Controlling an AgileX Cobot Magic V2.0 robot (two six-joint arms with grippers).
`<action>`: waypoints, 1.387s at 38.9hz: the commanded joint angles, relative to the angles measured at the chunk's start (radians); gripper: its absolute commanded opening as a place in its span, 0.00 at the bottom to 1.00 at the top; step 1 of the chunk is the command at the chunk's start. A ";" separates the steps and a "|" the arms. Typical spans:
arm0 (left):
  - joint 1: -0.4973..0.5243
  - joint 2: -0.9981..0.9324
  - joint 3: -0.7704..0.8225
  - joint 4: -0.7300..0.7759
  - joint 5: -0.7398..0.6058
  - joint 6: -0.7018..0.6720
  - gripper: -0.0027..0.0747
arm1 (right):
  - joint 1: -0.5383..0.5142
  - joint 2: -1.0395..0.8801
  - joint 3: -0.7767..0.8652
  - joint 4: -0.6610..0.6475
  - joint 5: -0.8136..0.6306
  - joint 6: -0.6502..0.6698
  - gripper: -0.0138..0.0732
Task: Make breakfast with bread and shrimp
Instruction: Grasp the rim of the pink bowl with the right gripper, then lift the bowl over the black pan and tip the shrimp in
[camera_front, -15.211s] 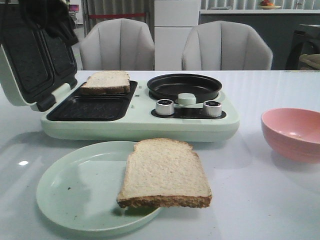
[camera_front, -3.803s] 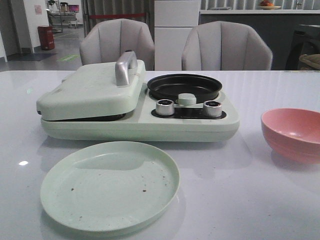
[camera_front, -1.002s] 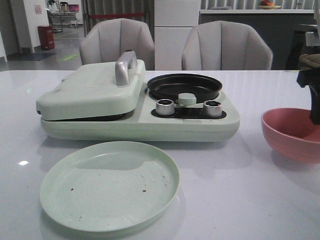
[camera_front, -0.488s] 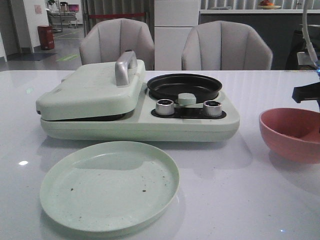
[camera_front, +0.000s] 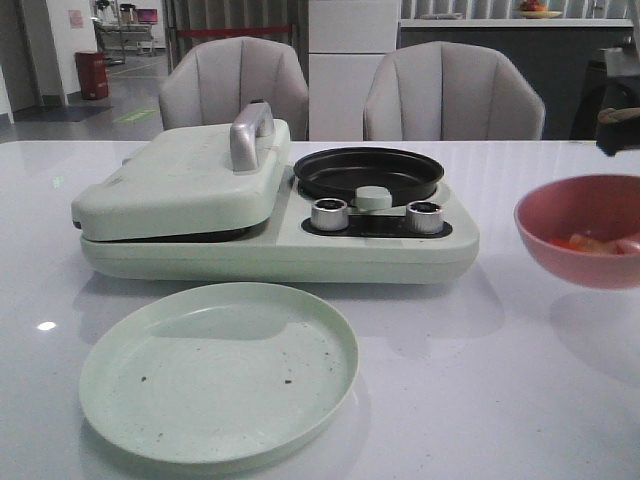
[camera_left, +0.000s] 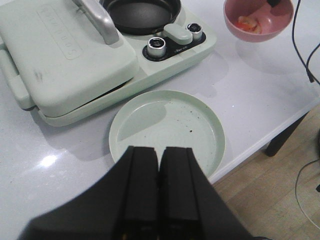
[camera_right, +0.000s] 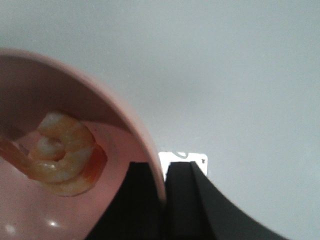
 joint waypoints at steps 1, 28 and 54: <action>-0.009 0.002 -0.030 -0.008 -0.070 -0.004 0.16 | -0.004 -0.122 -0.078 -0.012 -0.015 -0.020 0.22; -0.009 0.002 -0.030 -0.008 -0.070 -0.004 0.16 | 0.202 -0.152 -0.397 -0.091 0.016 -0.028 0.22; -0.009 0.002 -0.030 -0.008 -0.070 -0.004 0.16 | 0.655 0.158 -0.609 -1.240 0.294 0.456 0.22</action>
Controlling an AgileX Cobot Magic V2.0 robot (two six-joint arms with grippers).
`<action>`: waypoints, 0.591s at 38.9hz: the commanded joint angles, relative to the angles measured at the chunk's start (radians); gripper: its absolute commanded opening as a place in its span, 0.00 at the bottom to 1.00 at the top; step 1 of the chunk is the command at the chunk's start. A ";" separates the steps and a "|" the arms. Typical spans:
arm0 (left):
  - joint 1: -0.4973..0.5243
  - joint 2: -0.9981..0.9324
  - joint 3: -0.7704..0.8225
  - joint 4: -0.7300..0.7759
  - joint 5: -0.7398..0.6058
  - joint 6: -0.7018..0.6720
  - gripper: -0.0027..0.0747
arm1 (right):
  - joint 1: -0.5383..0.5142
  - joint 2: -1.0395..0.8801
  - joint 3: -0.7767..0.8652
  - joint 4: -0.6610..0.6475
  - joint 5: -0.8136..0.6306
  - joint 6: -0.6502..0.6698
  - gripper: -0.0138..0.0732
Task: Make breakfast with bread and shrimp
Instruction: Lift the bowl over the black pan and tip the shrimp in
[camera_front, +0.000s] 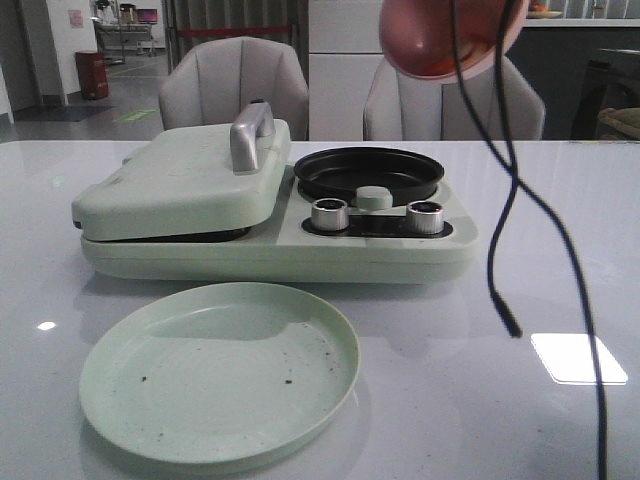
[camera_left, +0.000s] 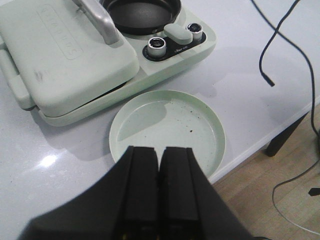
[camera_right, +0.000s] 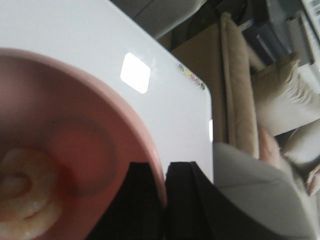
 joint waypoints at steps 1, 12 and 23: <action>-0.009 0.002 -0.030 -0.008 -0.070 -0.004 0.16 | 0.040 -0.015 -0.037 -0.260 0.013 0.076 0.22; -0.009 0.002 -0.030 -0.008 -0.070 -0.004 0.16 | 0.089 0.122 -0.045 -0.678 0.100 0.177 0.22; -0.009 0.002 -0.030 -0.008 -0.070 -0.004 0.16 | 0.089 0.126 -0.205 -0.677 0.051 0.097 0.22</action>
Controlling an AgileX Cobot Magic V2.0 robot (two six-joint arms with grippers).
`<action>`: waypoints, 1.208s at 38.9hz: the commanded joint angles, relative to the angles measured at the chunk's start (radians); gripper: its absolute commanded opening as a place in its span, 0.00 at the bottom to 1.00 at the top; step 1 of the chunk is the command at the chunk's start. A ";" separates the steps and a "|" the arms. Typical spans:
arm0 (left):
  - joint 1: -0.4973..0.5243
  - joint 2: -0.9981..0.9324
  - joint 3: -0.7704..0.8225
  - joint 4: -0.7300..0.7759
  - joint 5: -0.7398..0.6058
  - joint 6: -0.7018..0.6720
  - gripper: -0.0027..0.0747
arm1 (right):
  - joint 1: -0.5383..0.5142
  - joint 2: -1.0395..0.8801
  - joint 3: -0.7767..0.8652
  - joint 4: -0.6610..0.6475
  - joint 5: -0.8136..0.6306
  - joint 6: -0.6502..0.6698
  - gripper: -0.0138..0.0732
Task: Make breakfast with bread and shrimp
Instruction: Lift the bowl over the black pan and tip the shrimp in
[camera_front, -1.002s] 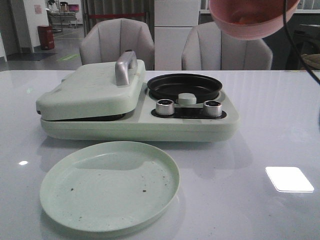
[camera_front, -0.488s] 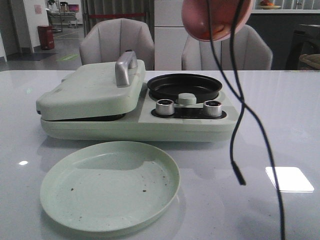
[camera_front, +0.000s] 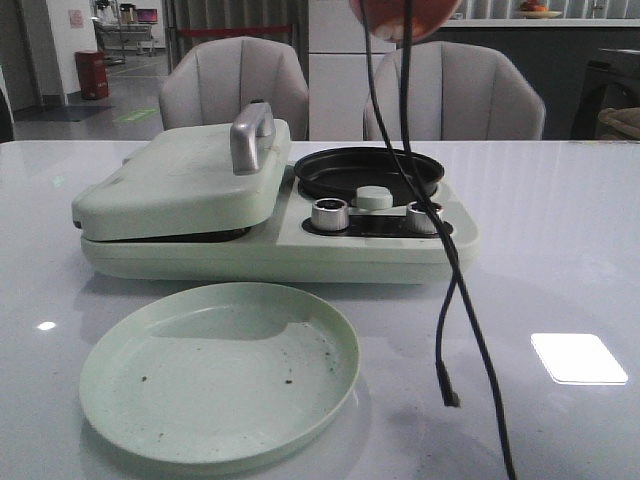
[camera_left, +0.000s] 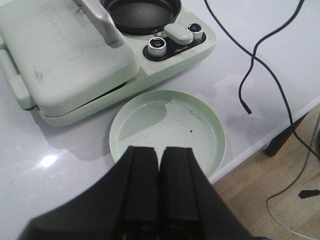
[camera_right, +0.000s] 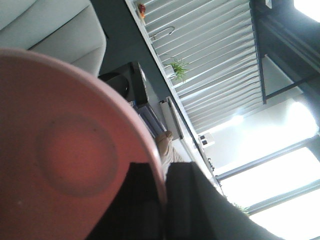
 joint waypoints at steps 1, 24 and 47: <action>-0.009 0.002 -0.030 -0.010 -0.070 -0.004 0.16 | 0.000 -0.074 -0.072 -0.114 -0.007 -0.039 0.22; -0.009 0.002 -0.030 -0.010 -0.070 -0.002 0.16 | -0.001 -0.036 -0.073 -0.017 0.171 -0.031 0.21; -0.009 0.002 -0.030 -0.010 -0.070 -0.002 0.16 | -0.409 -0.627 0.499 1.024 -0.122 -0.048 0.21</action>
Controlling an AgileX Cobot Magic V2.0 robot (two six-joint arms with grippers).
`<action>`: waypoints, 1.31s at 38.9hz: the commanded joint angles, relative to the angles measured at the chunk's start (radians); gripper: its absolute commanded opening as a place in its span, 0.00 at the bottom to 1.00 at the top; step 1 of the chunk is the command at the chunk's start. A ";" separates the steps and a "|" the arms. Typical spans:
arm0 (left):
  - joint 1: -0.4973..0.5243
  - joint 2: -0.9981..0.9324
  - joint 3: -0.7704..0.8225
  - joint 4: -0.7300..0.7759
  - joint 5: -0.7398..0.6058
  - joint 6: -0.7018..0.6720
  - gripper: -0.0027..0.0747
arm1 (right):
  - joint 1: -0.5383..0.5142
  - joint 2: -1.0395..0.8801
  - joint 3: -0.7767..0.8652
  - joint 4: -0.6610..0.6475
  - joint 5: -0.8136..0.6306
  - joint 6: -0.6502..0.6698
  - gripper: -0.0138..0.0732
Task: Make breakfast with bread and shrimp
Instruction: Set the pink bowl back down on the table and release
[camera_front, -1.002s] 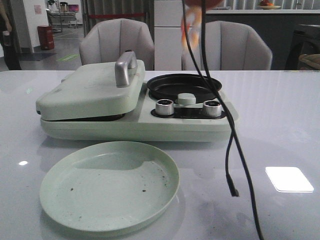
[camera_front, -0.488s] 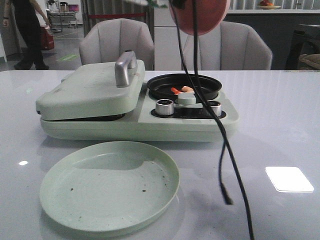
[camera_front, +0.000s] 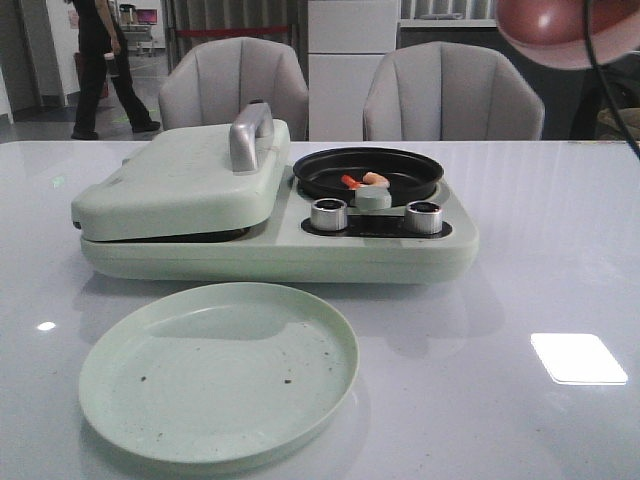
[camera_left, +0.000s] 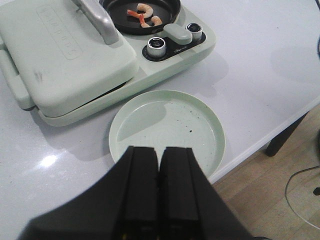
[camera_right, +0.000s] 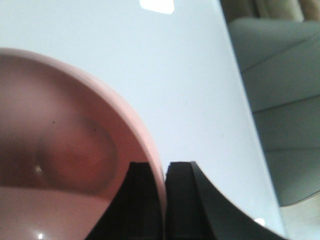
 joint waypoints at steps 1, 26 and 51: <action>-0.009 0.002 -0.030 -0.010 -0.070 -0.002 0.16 | -0.109 -0.124 0.131 0.116 -0.162 -0.028 0.21; -0.009 0.002 -0.030 -0.010 -0.070 -0.002 0.16 | -0.473 0.069 0.546 0.751 -0.569 -0.368 0.21; -0.009 0.002 -0.030 -0.010 -0.070 -0.002 0.16 | -0.467 0.046 0.397 0.741 -0.347 -0.372 0.68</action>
